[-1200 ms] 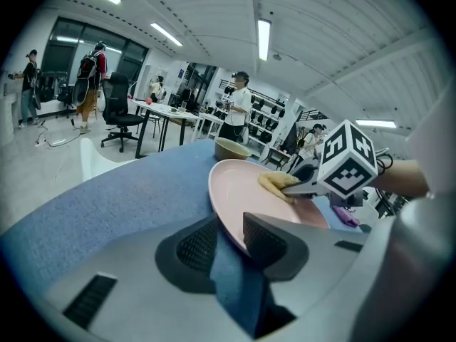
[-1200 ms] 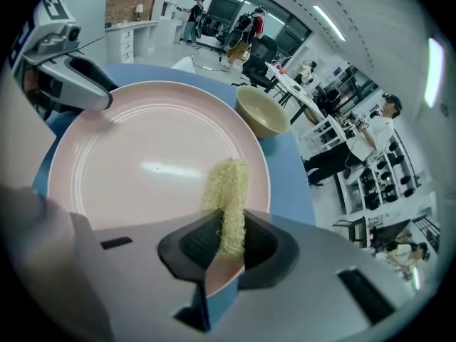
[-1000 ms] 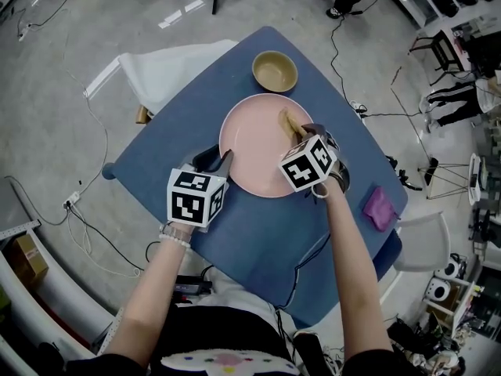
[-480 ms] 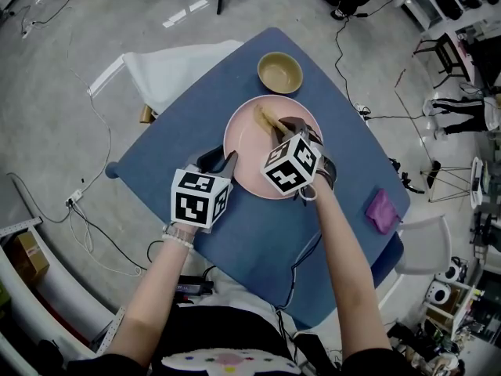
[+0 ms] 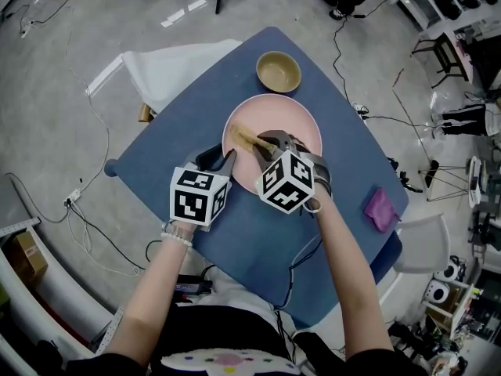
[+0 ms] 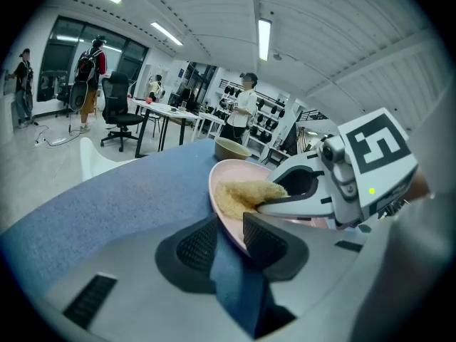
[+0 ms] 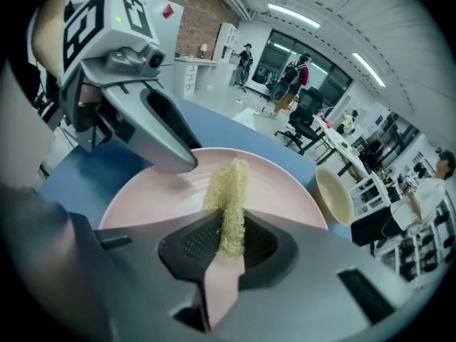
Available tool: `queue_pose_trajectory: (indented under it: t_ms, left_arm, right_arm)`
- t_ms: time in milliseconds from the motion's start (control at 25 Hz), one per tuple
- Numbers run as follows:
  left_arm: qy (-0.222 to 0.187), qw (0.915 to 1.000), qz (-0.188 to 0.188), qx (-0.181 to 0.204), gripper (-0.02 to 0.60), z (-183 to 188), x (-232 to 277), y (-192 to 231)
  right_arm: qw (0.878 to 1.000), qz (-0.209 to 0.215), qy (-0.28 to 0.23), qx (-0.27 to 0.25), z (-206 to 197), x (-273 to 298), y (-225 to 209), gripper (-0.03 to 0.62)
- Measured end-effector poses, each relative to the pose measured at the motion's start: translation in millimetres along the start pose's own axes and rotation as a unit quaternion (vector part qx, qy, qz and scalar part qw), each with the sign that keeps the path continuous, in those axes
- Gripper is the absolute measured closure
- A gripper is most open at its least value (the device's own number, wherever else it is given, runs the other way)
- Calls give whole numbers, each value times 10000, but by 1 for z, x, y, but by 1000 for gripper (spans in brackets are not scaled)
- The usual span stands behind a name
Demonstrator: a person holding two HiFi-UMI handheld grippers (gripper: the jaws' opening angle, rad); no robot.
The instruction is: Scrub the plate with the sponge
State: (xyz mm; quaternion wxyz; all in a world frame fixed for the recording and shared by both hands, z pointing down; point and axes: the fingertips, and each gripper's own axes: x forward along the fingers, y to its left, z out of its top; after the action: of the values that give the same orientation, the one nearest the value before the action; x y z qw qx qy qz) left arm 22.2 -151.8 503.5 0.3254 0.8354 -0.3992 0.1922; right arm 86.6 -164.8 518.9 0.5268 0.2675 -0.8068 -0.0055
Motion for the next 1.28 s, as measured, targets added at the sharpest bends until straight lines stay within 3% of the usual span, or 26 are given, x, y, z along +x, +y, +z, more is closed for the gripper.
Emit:
queue_pose_trajectory:
  t_ms: [240,480,600,760,1000,1280]
  left_arm:
    - [-40,10000,39,19,459,1,0,0]
    - [-84,9999,92,64,459,1,-1,1]
    - [-65,9999,75,53,459,1,-1,1]
    - [-57,10000,57,44,459,1,0,0]
    - [-69,9999,64,50,459,2,-1,0]
    - [-70,9999,81,53,459,0,-2,0]
  right_arm:
    - [9968,779,9,-180,-5,-12,33,537]
    - [9875,1574,10,2,-15,-26,60,537]
    - [9843,1765,36,-15,-21,-31,66,537]
    - [9898,1419,-45,112,-25,-28,54,535]
    - [9978,553,-109,363,-30,-19,12,536]
    - [9970,-459,156,610,-41,-9,-33,536]
